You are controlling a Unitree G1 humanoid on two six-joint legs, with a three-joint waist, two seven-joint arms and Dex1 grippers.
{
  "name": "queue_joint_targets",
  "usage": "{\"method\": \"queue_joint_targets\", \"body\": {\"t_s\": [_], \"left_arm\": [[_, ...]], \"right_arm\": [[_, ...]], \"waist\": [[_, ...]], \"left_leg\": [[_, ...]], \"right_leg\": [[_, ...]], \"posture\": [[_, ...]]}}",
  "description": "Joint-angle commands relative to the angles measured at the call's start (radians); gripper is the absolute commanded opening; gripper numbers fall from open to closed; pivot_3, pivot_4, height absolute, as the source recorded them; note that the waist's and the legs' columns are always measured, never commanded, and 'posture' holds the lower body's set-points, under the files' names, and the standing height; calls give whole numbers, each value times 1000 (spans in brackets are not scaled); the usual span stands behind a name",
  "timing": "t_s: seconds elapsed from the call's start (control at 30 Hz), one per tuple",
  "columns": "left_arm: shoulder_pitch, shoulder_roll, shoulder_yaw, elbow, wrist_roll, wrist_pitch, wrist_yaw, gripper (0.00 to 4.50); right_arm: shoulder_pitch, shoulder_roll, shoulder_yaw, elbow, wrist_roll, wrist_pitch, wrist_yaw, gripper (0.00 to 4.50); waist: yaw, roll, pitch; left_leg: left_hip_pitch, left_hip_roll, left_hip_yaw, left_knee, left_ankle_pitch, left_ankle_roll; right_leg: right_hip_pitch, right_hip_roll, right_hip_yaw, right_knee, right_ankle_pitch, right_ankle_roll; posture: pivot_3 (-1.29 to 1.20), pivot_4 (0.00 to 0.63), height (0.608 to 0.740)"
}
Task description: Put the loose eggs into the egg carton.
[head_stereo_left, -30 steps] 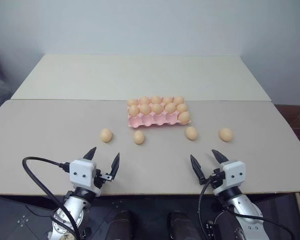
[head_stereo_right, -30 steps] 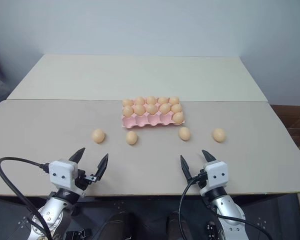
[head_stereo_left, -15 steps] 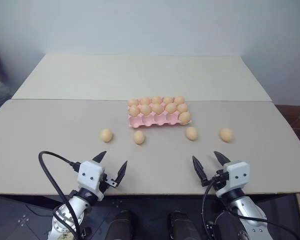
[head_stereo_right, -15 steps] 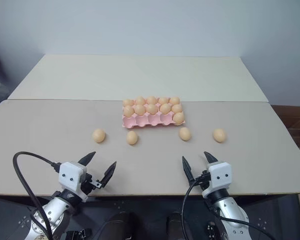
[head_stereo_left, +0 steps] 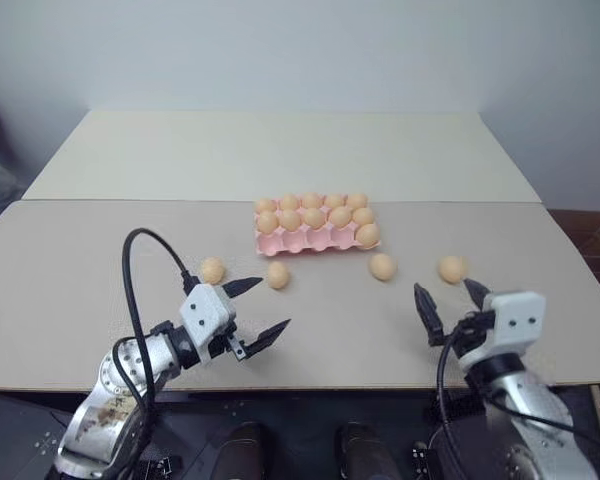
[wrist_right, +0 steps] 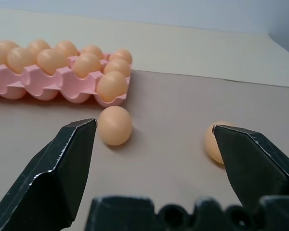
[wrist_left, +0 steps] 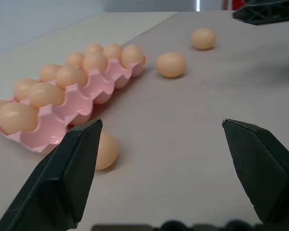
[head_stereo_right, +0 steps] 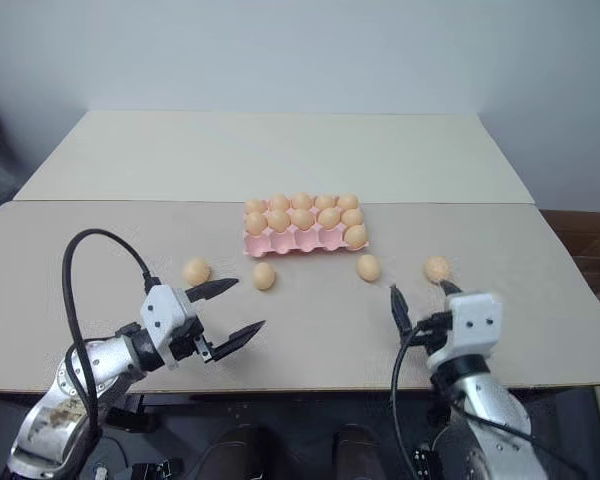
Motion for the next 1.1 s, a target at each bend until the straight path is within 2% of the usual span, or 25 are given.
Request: {"method": "queue_joint_targets", "body": {"t_s": [0.03,0.23,0.4,0.77,1.0,1.1], "left_arm": [[-43,37,-29,-1,-28,29,-70,4327],[-111,43,-81,19,-23,51,-112,4327],[-158,52,-128,37,22,35,-143,4327],[-167,40,-172,53,84,-7,-140,4327],[-155,47,-165,60,102,-27,-137,4327],[-149,48,-162,63,105,-32,-136,4359]], "right_arm": [[-121,-61,-67,-5,28,176,-40,4500],[-363,-203,-78,195,43,414,-6,4500],[-476,-263,-59,351,31,479,29,4500],[-593,-286,-40,630,16,444,101,4500],[-625,-292,-12,716,-7,413,136,4500],[-632,-294,10,737,-25,393,146,3962]], "waist": [[-1,0,0],[0,0,0],[0,0,0],[-1,0,0],[-1,0,0],[-2,0,0]], "left_leg": [[0,0,0,0,0,0],[1,0,0,0,0,0],[-1,-1,0,0,0,0],[-1,-1,0,0,0,0],[-1,-1,0,0,0,0],[-1,-1,0,0,0,0]], "right_leg": [[1,0,0,0,0,0],[1,0,0,0,0,1],[1,0,0,0,0,1],[1,0,1,0,1,2],[0,0,1,0,1,2],[0,0,1,0,1,2]], "posture": [[0,150,740],[0,150,740],[0,150,740],[0,150,740],[0,150,740],[0,150,740]]}}
